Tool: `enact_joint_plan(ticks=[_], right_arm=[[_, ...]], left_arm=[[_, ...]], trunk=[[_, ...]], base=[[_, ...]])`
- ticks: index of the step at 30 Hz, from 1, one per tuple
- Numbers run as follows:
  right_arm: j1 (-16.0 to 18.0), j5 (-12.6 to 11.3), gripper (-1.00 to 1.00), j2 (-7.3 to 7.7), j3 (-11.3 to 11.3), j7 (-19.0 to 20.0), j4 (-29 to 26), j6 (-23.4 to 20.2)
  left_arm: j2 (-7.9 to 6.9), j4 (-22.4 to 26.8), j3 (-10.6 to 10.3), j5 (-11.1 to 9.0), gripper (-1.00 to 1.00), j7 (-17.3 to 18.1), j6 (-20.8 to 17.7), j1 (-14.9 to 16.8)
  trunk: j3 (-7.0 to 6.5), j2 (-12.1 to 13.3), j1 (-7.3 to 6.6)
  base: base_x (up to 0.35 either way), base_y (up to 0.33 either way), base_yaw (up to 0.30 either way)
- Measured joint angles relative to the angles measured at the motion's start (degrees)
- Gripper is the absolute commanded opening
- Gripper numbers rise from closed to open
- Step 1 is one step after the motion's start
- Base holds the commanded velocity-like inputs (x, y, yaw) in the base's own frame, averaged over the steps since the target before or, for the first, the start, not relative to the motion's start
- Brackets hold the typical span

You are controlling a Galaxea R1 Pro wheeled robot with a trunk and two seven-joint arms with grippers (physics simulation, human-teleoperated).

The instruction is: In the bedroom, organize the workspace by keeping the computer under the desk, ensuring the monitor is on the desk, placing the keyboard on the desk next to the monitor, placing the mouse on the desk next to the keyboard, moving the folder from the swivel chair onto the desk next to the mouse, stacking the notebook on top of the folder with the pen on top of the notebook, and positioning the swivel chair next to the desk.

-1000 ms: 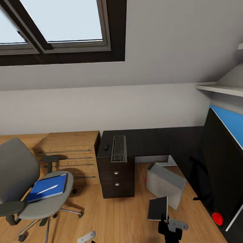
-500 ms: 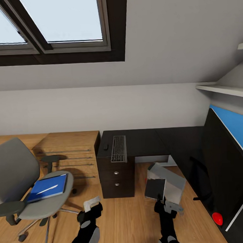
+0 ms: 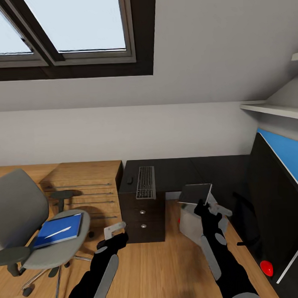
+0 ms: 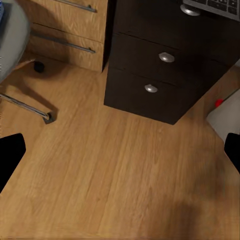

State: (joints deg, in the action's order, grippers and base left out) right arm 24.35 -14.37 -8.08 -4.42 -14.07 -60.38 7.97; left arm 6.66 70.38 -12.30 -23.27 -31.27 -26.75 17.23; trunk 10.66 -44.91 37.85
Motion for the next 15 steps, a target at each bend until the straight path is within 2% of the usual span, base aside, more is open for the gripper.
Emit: enact_joint_plan(ticks=[1,2,4,5,8,12,15], right_arm=[[-0.1,-1.0,-1.0,0.09,-0.1,0.1,-1.1,-1.5],[-0.2,-3.6,-1.0,0.35,-0.4,0.2,-2.7,-4.3],[-0.2,-7.0,-1.0,0.76,-0.6,0.3,-3.8,-6.7],[-0.3,-10.4,-1.0,1.22,-0.8,0.4,-4.6,-8.6],[-1.5,-16.4,-1.0,2.56,-1.0,0.7,-5.5,-11.4],[-3.0,-19.0,-1.0,3.69,-1.0,2.0,-6.0,-12.6],[-3.3,-19.4,-1.0,3.97,-1.0,2.7,-6.0,-12.8]], left_arm=[[-0.15,-0.1,0.0,-0.1,1.0,0.0,0.0,0.0],[-0.62,-0.2,0.0,-0.1,1.0,0.0,-0.1,0.0],[-1.27,-0.2,0.1,-0.2,1.0,0.0,-0.1,0.0],[-1.87,-0.3,0.1,-0.3,1.0,0.0,-0.1,0.0],[-2.77,-0.4,0.1,-0.6,1.0,0.0,-0.1,0.0],[-3.34,-0.9,0.1,-0.7,1.0,0.0,-0.1,0.0],[-3.59,-1.2,0.1,-0.7,1.0,0.0,-0.1,0.0]], trunk=[[0.0,0.0,0.0],[0.0,0.0,0.0],[0.0,0.0,0.0],[0.0,0.0,0.0],[0.0,0.0,0.0],[0.0,0.0,0.0],[0.0,0.0,0.0]], base=[[0.0,0.0,0.0],[0.0,0.0,0.0],[0.0,0.0,0.0],[0.0,0.0,0.0],[0.0,0.0,0.0],[0.0,0.0,0.0],[0.0,0.0,0.0]])
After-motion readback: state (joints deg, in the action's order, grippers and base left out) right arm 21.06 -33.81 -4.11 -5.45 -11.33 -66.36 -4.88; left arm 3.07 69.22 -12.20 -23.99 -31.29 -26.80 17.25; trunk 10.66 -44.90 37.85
